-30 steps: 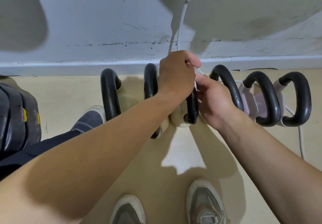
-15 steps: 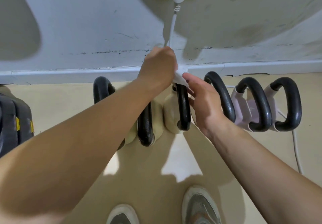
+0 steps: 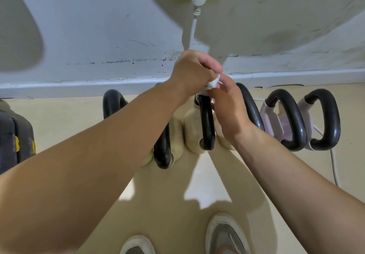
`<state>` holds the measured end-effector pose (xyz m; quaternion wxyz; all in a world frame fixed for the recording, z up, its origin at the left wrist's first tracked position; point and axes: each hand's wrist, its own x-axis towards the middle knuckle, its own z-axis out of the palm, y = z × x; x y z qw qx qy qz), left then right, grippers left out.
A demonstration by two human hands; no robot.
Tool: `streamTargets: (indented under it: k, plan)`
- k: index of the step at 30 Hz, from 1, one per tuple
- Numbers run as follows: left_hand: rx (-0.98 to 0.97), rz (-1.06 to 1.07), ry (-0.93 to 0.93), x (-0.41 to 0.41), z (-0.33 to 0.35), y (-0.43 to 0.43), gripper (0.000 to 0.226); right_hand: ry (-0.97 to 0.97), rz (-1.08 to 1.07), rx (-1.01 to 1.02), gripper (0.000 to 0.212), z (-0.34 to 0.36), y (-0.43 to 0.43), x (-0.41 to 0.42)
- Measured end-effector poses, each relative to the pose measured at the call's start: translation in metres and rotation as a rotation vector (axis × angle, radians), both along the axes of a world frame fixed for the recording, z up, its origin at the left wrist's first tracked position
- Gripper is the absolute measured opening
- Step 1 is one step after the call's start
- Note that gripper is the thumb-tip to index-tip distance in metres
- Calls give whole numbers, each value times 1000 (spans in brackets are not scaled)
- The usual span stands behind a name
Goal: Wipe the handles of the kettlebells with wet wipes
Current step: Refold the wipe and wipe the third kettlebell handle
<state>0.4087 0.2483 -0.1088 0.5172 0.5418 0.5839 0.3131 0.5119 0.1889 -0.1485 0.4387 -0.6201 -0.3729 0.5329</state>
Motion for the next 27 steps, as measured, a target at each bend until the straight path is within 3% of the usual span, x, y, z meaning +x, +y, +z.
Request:
streamTargets:
  k: [4,7,9,12,16,22,27]
  plan:
    - [-23,-10,29,-13,-10,11,26,-162,58,58,15,-9,14,9]
    - [201,-250,485,-26,-22,7,34,-282,-13,35,30,-20,23,13]
    - [185,-427,593,-26,-24,-1,31,-337,-32,-2,38,-17,22,7]
    - [273,-452,734,-26,-27,-1,23,-441,-20,-30,45,-20,19,4]
    - [465,-375,994,-26,-36,5,13,-606,55,-34,40,-16,21,7]
    - [433,-382,1159,-22,-35,13,8,-563,103,-122,44,-8,27,5]
    - [275,-413,1221,-9,-27,18,20,-536,23,4,40,-4,31,2]
